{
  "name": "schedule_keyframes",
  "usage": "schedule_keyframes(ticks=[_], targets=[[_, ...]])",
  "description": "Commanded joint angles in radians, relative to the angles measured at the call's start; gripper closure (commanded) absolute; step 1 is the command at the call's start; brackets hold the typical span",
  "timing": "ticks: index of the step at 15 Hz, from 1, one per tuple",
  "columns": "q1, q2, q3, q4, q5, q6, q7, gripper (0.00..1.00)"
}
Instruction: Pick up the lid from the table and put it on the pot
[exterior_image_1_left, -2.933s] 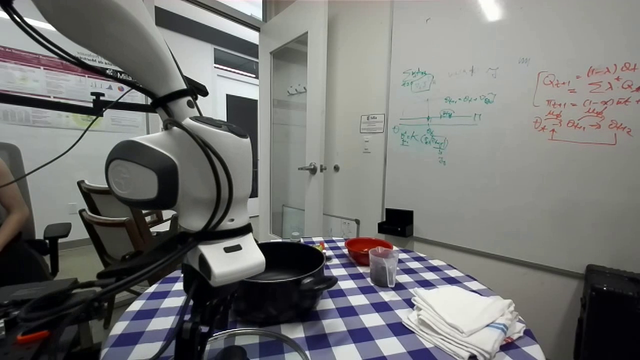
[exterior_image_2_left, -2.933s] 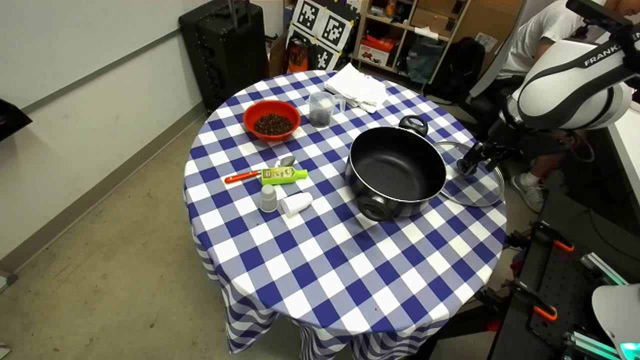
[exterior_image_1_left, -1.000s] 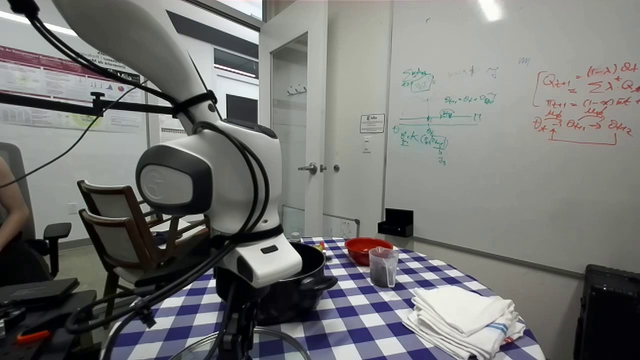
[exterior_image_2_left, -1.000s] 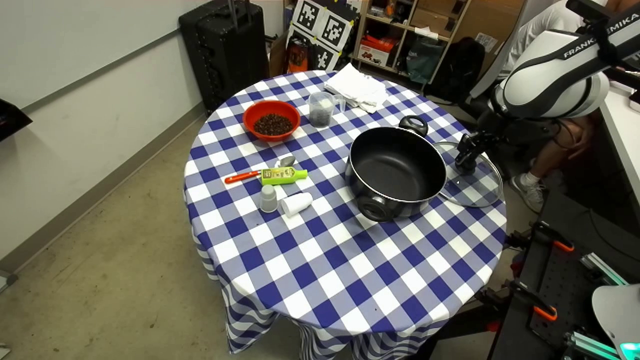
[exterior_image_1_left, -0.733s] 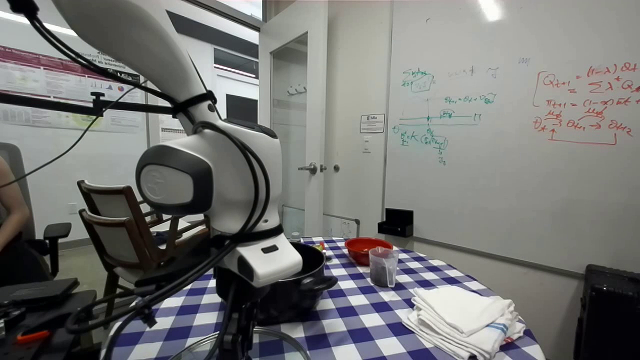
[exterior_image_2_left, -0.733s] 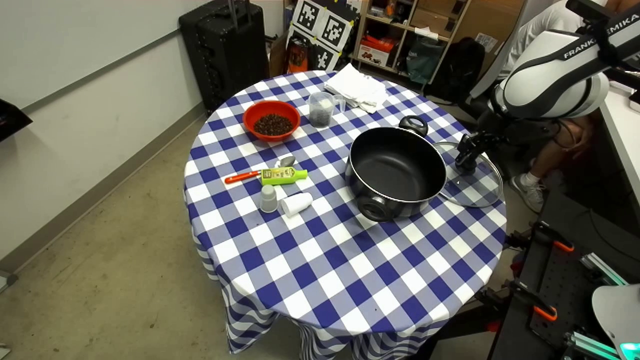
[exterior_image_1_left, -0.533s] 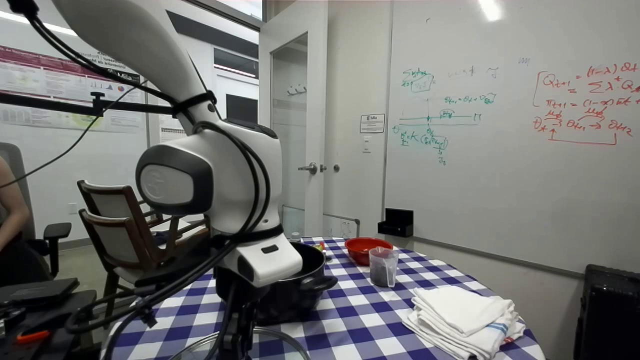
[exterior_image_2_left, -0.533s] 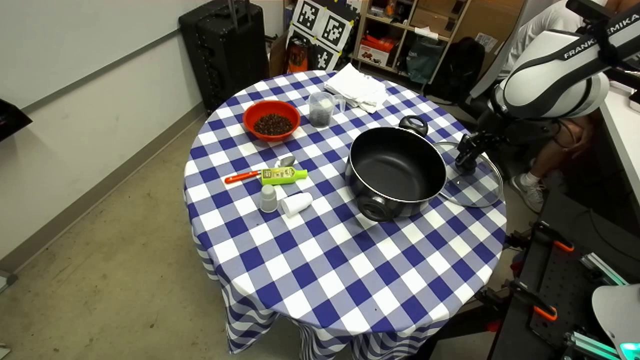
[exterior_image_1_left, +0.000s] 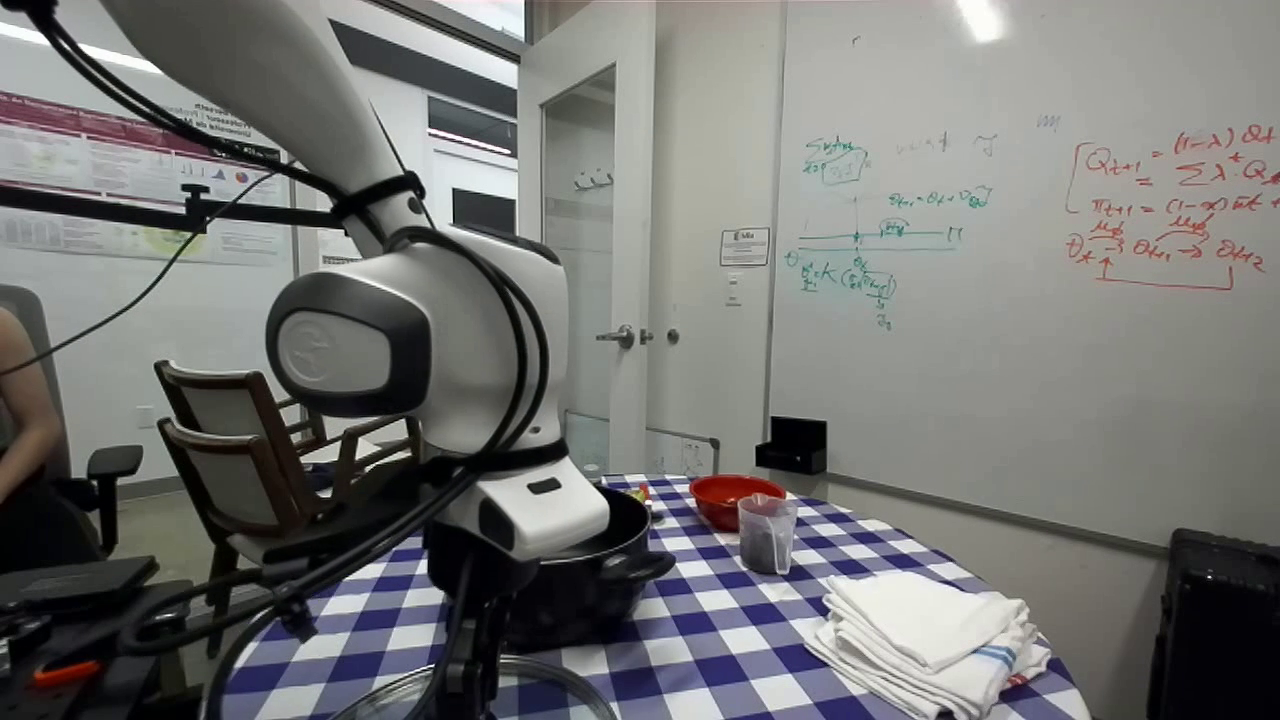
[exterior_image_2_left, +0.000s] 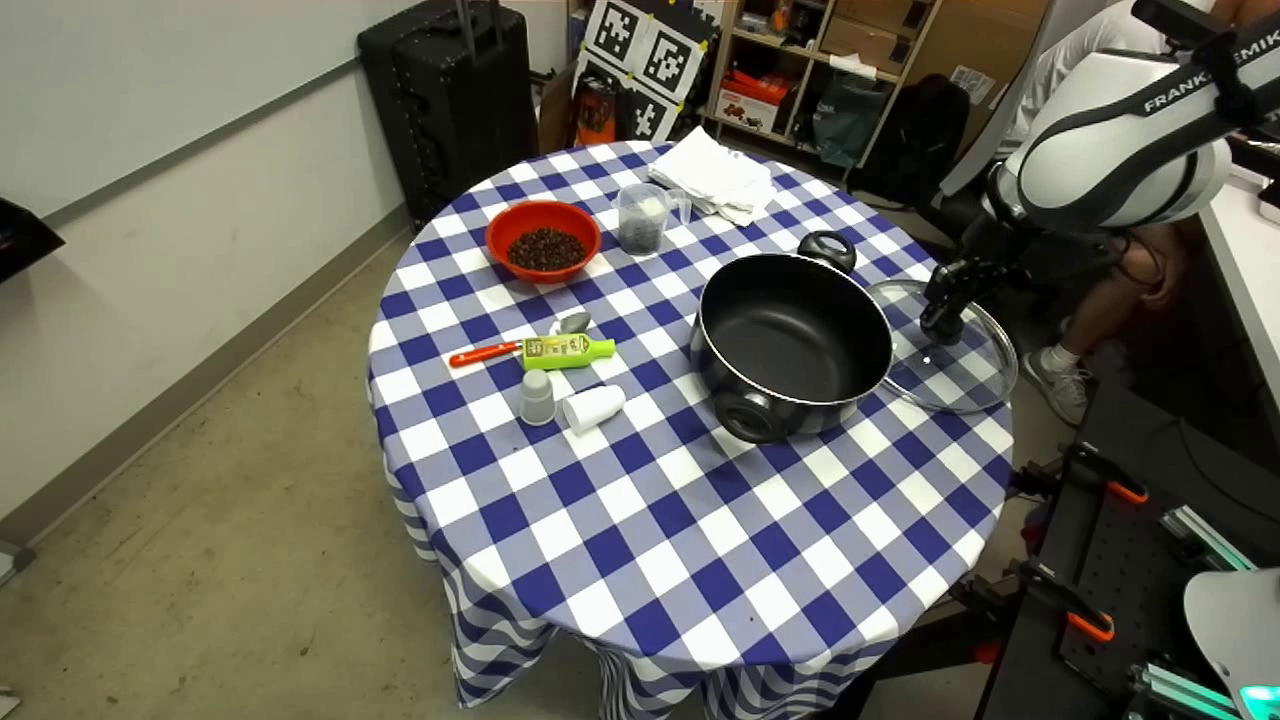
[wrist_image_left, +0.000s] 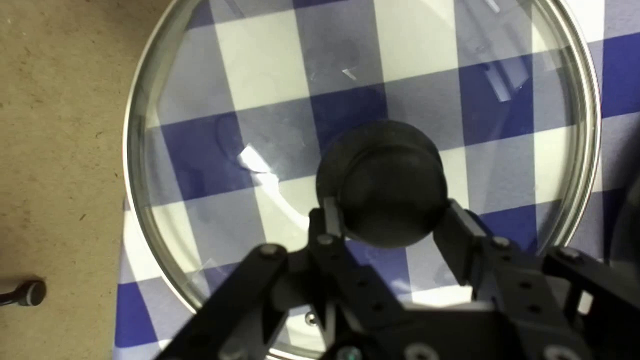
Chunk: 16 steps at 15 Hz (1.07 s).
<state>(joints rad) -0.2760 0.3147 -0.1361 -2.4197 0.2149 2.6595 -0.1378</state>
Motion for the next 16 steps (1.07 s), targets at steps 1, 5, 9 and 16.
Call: schedule_keyframes(ticks=[1,5,9,16], targets=[[0.010,-0.085,-0.034,0.002,-0.073,-0.083,0.011,0.77],[0.029,-0.152,-0.072,0.024,-0.175,-0.174,0.050,0.77],[0.037,-0.231,-0.098,0.068,-0.296,-0.313,0.099,0.77],[0.079,-0.311,-0.048,0.231,-0.409,-0.494,0.096,0.77]])
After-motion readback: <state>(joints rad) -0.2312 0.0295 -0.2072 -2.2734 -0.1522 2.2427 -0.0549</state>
